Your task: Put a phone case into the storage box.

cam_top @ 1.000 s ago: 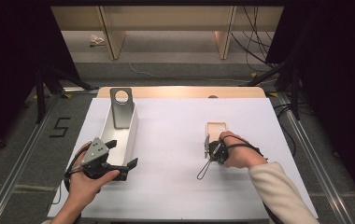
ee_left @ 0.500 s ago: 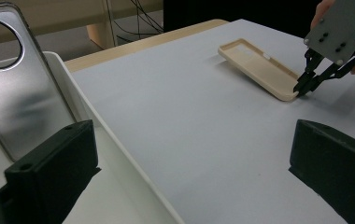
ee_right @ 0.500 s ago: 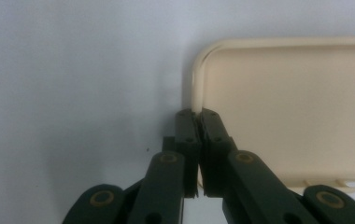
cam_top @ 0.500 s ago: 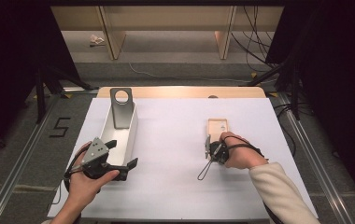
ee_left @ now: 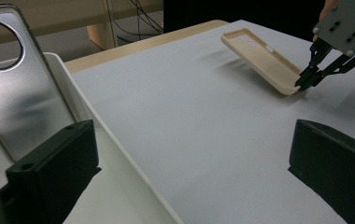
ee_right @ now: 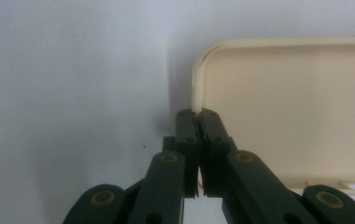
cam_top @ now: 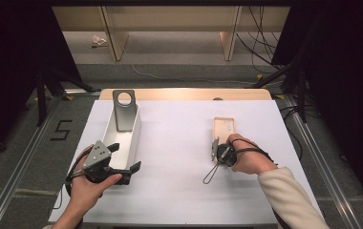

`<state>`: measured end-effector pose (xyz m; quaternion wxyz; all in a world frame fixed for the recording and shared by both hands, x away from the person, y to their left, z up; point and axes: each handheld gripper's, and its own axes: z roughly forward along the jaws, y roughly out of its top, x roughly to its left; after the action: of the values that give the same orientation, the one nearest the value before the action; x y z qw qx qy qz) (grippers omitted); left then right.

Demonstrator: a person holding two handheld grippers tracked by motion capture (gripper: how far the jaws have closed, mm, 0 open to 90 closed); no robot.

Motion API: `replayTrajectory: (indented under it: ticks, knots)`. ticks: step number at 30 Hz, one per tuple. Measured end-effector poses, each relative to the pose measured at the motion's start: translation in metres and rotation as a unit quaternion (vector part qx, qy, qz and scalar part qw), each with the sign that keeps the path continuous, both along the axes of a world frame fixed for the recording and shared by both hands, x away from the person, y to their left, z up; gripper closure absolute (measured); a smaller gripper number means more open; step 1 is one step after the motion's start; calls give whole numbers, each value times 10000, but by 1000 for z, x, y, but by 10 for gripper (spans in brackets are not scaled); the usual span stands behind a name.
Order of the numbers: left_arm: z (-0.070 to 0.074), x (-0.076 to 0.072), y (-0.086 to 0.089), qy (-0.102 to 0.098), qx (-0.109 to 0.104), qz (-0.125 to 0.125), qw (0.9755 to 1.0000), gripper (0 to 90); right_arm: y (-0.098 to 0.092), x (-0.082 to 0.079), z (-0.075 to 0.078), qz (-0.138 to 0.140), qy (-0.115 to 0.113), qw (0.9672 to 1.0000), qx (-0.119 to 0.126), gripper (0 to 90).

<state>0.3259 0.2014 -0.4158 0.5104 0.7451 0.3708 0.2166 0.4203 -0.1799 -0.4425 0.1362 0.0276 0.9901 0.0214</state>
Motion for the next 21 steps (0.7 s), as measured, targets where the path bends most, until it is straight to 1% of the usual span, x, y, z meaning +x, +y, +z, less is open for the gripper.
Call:
replayTrajectory:
  ticks: [1,2,4,5,6,7,9,13,16,17,21]
  knots:
    - [0,0,0,-2,-1,1,10000,9,0,0,1,9,-7,10000,-44,884]
    - [0,0,0,0,-5,-1,10000,9,-1,-1,1,-11,-7,10000,2,884]
    - [0,0,0,6,0,3,10000,10,-2,-2,2,11,-30,10000,-8,884]
    - [0,0,0,9,0,2,10000,11,-2,-3,2,-55,-38,10000,60,884]
    - [0,0,0,9,1,3,10000,11,-3,-3,2,4,-48,10000,71,884]
    - [0,0,0,8,2,5,10000,12,-3,-4,2,-15,-33,9999,118,884]
    - [0,0,0,10,-5,-1,10000,13,-4,-6,4,30,-100,9998,174,884]
    - [0,0,0,13,1,-1,10000,15,-6,-13,8,97,-265,9987,430,884]
    - [0,0,0,17,2,0,10000,16,-8,-18,12,120,-333,9976,587,883]
    - [0,0,0,13,9,-4,10000,17,-9,-20,13,132,-366,9969,684,884]
    - [0,0,-1,7,13,-4,10000,18,-11,-27,14,230,-372,9946,943,883]
